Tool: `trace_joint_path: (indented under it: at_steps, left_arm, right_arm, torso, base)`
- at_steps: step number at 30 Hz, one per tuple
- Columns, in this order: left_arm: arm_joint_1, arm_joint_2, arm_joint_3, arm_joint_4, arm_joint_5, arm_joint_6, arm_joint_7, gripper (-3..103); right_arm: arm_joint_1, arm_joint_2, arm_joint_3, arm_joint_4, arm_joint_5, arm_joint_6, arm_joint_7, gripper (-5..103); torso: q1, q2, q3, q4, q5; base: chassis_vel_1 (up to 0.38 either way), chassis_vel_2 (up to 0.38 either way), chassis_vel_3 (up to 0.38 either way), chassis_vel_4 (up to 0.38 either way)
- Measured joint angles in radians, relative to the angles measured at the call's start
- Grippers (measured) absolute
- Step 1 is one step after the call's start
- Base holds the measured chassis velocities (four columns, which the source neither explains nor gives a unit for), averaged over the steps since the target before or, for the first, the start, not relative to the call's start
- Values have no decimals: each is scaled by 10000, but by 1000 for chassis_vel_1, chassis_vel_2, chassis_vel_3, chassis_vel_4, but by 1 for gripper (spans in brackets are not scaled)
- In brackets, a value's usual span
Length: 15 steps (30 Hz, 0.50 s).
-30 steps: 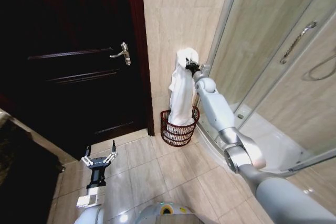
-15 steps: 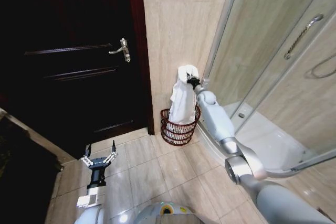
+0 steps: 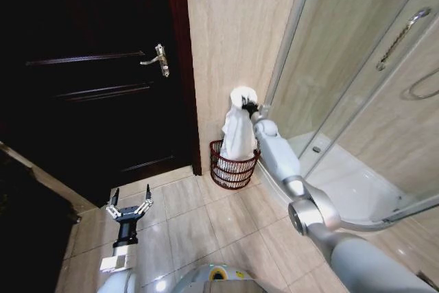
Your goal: Discard the used towel into the hamper.
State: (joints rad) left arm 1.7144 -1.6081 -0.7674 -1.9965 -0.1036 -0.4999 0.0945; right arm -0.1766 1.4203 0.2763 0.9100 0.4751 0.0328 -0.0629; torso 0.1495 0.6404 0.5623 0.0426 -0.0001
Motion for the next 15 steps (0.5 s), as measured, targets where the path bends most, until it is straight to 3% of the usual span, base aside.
trace_joint_path:
  at_steps: [5, 15]
  left_arm:
    - [12, 0, 1, -5, -11, -23, 0, 100]
    - [137, 0, -7, -75, -74, -135, 1, 100]
  right_arm:
    - [-211, -55, -6, 200, -21, 10, 39, 8]
    - [-958, 309, 406, -991, -1282, -167, -370, 8]
  torso:
    - [-67, -141, -84, 0, -3]
    - [-270, -610, -343, 2, 0]
  base:
    - [0, 0, 0, 0]
    - [0, 0, 0, 0]
